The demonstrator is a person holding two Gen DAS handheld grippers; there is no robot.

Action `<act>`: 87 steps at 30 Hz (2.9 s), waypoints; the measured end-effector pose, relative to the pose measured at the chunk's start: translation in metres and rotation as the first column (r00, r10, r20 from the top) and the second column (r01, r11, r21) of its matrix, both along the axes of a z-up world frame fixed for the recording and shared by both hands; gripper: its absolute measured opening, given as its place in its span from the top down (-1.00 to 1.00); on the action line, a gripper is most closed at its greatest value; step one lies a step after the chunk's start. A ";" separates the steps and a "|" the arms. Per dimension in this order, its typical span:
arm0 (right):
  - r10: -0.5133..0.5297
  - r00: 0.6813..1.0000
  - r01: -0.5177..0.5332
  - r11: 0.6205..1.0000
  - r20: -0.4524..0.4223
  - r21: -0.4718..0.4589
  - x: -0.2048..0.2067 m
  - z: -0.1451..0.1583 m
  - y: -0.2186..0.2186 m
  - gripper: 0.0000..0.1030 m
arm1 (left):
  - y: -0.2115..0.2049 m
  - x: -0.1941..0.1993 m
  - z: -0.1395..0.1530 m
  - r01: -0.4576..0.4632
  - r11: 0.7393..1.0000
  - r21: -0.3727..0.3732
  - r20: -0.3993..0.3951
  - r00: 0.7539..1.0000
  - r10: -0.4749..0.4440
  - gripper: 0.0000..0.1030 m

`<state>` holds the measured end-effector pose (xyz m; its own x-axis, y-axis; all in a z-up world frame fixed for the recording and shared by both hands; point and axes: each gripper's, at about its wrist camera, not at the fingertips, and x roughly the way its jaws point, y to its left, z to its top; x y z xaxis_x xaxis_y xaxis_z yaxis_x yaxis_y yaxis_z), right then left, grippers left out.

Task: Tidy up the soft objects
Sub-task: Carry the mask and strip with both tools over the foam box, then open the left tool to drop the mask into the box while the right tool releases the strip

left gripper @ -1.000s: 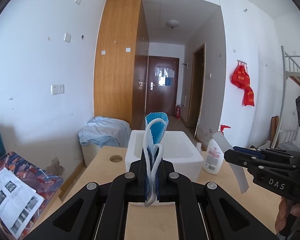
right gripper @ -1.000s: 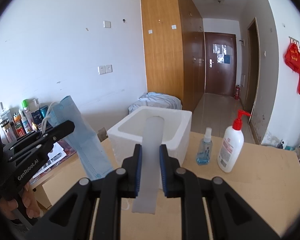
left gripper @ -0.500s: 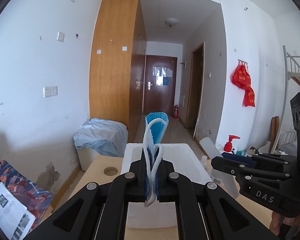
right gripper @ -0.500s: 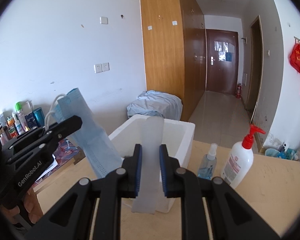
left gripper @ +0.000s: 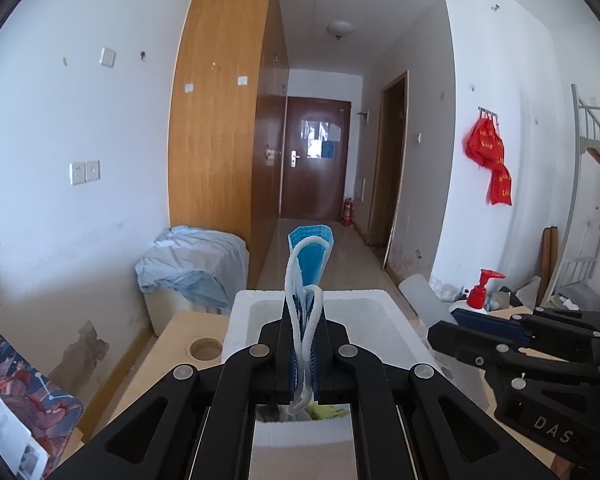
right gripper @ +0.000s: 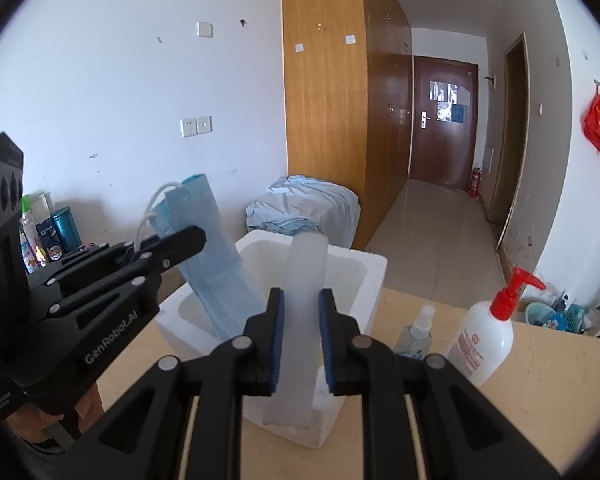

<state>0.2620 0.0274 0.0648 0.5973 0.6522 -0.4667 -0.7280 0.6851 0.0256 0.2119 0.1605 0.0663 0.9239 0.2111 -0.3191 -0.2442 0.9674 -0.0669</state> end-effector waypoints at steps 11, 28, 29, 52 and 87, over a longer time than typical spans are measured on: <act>0.010 1.000 -0.010 1.000 0.002 -0.017 0.029 0.000 0.010 0.60 | 0.005 0.036 -0.010 -0.004 1.000 0.022 -0.055 0.998 0.005 0.90; 0.012 1.000 -0.012 1.000 -0.014 -0.010 0.041 -0.003 0.008 0.60 | 0.014 0.058 -0.023 -0.001 1.000 -0.005 -0.116 0.993 0.001 0.82; 0.010 1.000 -0.010 1.000 -0.014 -0.009 0.041 -0.002 0.008 0.60 | 0.015 0.057 -0.023 -0.005 1.000 -0.001 -0.117 0.993 0.005 0.67; 0.042 0.999 -0.042 0.999 -0.011 -0.014 0.040 -0.008 0.014 0.60 | 0.035 0.005 -0.018 -0.118 0.993 0.010 -0.032 0.993 0.118 -0.75; 0.096 0.995 -0.096 0.995 -0.032 -0.004 0.040 -0.020 0.034 -0.13 | 0.042 -0.010 -0.018 -0.165 0.986 0.020 -0.052 0.985 0.166 -0.75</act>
<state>0.3022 0.0614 0.0447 0.5173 0.7031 -0.4880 -0.7891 0.6126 0.0462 0.2015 0.2024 0.0486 0.8576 0.3647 -0.3626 -0.4036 0.9143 -0.0352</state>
